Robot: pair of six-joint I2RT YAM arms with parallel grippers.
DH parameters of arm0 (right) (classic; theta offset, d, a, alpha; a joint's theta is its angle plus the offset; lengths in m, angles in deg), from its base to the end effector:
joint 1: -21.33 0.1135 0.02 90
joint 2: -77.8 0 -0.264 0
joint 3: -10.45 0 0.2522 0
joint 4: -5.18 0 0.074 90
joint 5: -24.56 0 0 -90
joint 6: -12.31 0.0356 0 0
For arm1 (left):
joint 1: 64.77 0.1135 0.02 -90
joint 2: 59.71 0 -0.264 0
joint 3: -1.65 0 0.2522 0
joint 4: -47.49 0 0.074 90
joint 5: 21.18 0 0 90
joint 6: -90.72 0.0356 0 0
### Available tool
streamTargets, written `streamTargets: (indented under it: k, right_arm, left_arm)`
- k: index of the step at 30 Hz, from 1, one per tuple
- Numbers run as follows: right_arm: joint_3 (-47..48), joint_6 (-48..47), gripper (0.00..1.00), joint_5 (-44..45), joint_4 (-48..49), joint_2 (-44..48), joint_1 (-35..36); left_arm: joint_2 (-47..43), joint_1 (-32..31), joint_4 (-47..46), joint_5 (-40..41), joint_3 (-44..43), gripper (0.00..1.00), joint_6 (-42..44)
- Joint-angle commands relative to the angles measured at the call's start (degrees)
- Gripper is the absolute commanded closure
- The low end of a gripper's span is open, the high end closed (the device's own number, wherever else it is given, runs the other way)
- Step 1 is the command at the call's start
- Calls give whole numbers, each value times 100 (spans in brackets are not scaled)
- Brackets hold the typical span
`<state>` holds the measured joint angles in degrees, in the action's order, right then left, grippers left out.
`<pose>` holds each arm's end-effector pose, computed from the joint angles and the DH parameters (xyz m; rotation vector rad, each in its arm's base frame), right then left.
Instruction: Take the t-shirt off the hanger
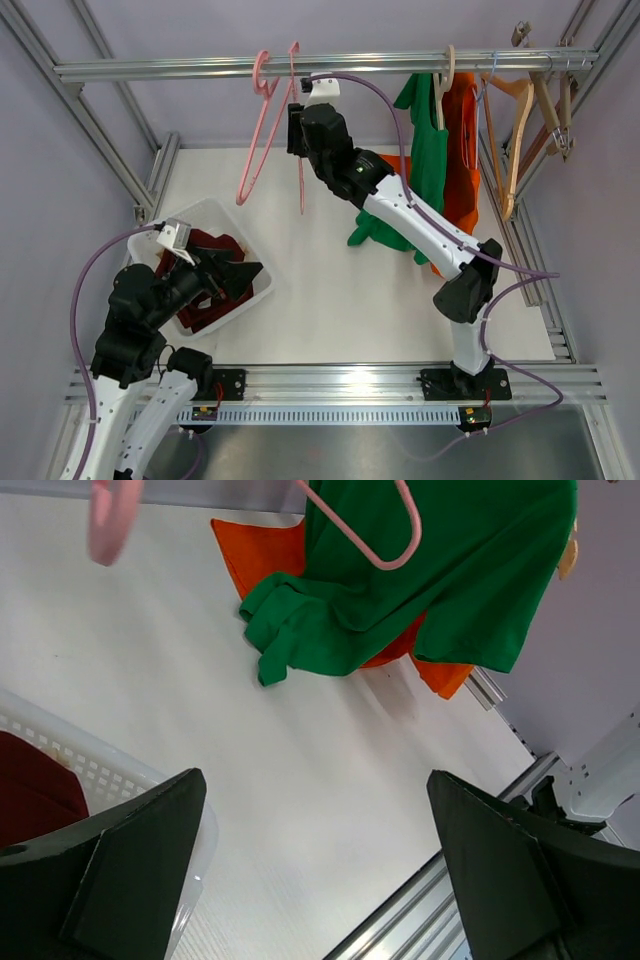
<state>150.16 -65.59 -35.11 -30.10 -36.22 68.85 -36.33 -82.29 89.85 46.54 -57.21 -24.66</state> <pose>0.3226 0.3256 0.4465 -0.1446 1.7189 0.3111 0.0810 -0.0397 0.3518 0.1833 1.7523 -0.8808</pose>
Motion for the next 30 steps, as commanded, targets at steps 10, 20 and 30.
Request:
streamTargets:
  k: [10,20,30]
  right_arm:
    - [-1011,-410,39,-352,-695,2638,-67]
    - [-1196,-506,67,-596,-2337,3501,-1596]
    - [-705,-665,55,-2215,-2656,2684,-3090]
  left_arm:
    - [-166,-67,-232,-795,-166,1,-256]
    - [-202,-226,-241,-1251,-279,1,-467]
    - [-263,-472,-232,-1630,-35,2,-441]
